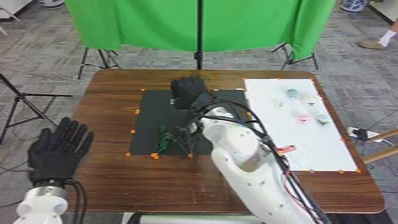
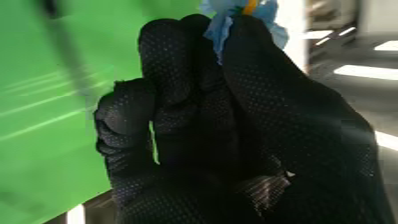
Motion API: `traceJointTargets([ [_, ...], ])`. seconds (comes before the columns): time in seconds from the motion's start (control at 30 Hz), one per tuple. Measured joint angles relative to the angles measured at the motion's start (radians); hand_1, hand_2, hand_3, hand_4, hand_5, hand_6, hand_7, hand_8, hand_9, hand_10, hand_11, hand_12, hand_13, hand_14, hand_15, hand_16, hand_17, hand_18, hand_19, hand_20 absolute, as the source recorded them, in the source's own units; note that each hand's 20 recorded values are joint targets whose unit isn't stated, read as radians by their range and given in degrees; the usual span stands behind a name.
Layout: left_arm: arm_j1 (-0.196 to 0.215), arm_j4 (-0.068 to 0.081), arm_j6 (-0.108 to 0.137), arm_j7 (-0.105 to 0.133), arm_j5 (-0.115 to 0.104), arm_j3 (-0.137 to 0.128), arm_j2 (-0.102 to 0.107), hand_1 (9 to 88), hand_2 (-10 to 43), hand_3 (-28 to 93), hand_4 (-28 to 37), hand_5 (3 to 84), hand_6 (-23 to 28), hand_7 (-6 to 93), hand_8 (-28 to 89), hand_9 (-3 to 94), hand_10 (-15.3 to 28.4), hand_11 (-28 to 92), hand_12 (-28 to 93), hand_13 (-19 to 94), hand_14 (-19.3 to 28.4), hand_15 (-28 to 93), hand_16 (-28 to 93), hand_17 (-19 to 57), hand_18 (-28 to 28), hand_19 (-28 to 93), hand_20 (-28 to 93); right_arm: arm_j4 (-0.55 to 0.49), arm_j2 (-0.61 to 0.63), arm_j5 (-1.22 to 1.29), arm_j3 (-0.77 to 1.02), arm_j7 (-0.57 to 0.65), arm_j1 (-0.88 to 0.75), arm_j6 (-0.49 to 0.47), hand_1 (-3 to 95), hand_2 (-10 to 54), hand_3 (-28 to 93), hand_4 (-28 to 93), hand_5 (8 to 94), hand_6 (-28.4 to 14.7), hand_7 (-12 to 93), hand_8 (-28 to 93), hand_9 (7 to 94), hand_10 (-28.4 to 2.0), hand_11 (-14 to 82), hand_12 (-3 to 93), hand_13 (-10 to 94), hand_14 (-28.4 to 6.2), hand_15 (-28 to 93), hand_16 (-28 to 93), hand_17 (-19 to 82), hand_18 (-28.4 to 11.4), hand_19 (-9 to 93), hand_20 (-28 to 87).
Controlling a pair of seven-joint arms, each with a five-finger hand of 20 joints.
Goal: Arrange flowers
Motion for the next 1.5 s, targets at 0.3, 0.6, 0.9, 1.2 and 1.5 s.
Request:
traceJointTargets([
  [0.3, -0.059, 0.021, 0.002, 0.004, 0.0, 0.037, 0.039, 30.2, 19.1, 73, -28.2, 47.9, 8.7, 15.6, -10, 40.3, 14.6, 22, 12, 31, 14.8, 43, -6, -3.6, 14.1, 35, 19, 0.153, -0.137, -0.181, -0.071, -0.089, 0.019, -0.005, 64.0, -9.5, 74, -28, 68.4, 0.2, 47, 13, 79.1, -11.3, 15.5, 47.0, 69, -6.5, 46, 43, 38, -21.5, 89, 38],
  [0.6, -0.06, 0.016, 0.001, 0.006, 0.002, 0.042, 0.054, 30.2, 19.0, 73, -28.2, 47.9, 8.7, 15.6, -10, 40.4, 14.6, 22, 12, 31, 14.8, 43, -6, -3.7, 14.1, 35, 19, 0.176, -0.147, -0.23, -0.105, -0.049, -0.01, -0.007, 63.7, -9.5, 74, -28, 67.8, 0.1, 48, 13, 78.8, -11.4, 15.8, 46.7, 69, -6.6, 46, 43, 38, -21.9, 89, 38],
  [0.9, -0.06, 0.015, 0.003, 0.01, -0.001, 0.046, 0.056, 32.0, 18.0, 74, -27.5, 48.6, 8.7, 16.3, -10, 41.1, 14.5, 22, 12, 31, 14.6, 43, -6, -3.6, 14.1, 35, 19, 0.182, -0.161, -0.229, -0.104, -0.051, -0.033, -0.009, 66.6, -9.5, 72, -28, 66.5, 0.0, 46, 12, 77.3, -11.2, 14.7, 45.5, 68, -6.4, 46, 43, 37, -21.7, 87, 38],
  [1.2, -0.061, 0.01, 0.006, 0.028, -0.007, 0.05, 0.058, 31.5, 17.9, 74, -27.7, 48.6, 8.7, 16.5, -10, 41.2, 14.6, 23, 12, 31, 14.7, 43, -6, -3.6, 14.0, 35, 19, 0.193, -0.169, -0.229, -0.101, -0.036, -0.041, -0.036, 66.4, -9.5, 72, -28, 65.5, -1.8, 38, 8, 75.5, -11.6, 11.7, 42.0, 66, -6.7, 45, 43, 36, -22.2, 86, 38],
  [1.5, -0.061, 0.009, 0.006, 0.029, -0.008, 0.05, 0.058, 32.8, 16.0, 74, -27.6, 48.5, 8.7, 16.5, -10, 41.1, 14.5, 23, 12, 31, 14.6, 43, -6, -3.5, 14.0, 35, 19, 0.186, -0.165, -0.229, -0.114, 0.027, -0.041, -0.048, 64.4, -9.5, 74, -28, 65.2, -2.4, 25, -12, 71.7, -13.8, 14.6, 34.9, 64, -8.2, 47, 41, 35, -23.5, 87, 38],
])
